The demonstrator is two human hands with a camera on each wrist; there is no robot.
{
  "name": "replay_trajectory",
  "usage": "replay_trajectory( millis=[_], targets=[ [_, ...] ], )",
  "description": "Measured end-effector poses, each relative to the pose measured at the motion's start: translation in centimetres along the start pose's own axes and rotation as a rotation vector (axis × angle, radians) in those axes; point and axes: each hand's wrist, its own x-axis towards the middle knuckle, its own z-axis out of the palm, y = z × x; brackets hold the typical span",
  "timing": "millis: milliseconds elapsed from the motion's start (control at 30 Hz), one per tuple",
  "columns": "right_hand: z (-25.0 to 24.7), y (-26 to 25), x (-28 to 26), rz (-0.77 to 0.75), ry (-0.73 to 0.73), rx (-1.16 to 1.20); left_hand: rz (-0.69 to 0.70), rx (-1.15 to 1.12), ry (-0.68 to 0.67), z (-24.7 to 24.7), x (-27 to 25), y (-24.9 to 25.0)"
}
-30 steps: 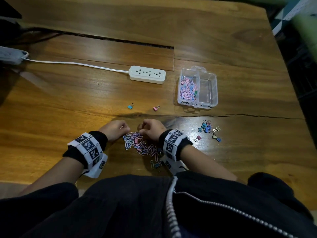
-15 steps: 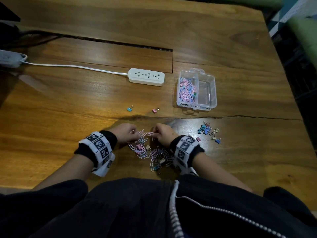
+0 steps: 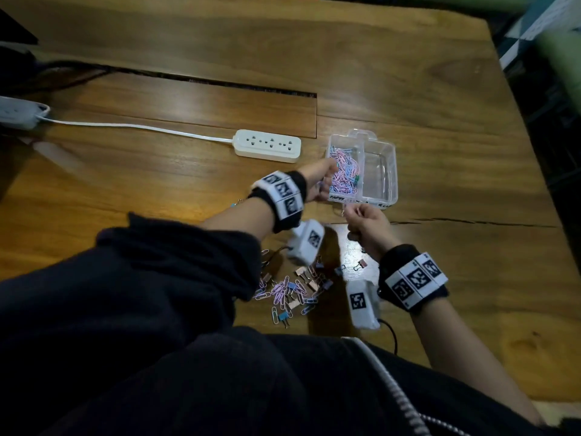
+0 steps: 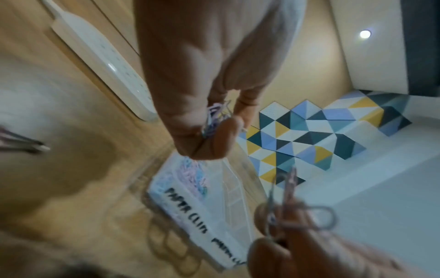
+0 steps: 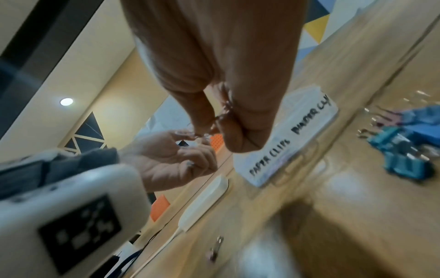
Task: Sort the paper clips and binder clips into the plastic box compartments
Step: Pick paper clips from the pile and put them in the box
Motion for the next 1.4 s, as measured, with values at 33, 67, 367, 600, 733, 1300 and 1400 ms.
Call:
replay_trajectory(
  millis=[33,67,367,600,733,1300,1400],
  targets=[
    [-0.3,-0.6,0.5,0.002,0.036,-0.009,0.012,-0.015,0.027,0.7,0.5,0.7],
    [-0.7,-1.3,1.0,0.01,0.067,-0.019,0.022,-0.027,0.042,1.3,0.9,1.2],
    [-1.1,-5.5,7.2,0.077,0.192,-0.097,0.04,-0.122,0.0,2.8,3.8,2.4],
    [-1.0,-4.7,7.1,0.008,0.114,-0.167,0.169,0.025,0.031,-0.7,3.2,0.8],
    [-0.8,-3.5,4.1,-0.104,0.15,-0.146,0.169,0.656,0.103,-3.7,0.7,-2.1],
    [4.2,7.2,-4.0,-0.113,-0.044,-0.863,0.128,1.328,0.221,-8.5,-6.0,-14.5],
    [4.7,6.9,-3.9,-0.212,-0.027,-0.917,0.168,1.29,0.196,-8.6,-6.0,-14.1]
  ],
)
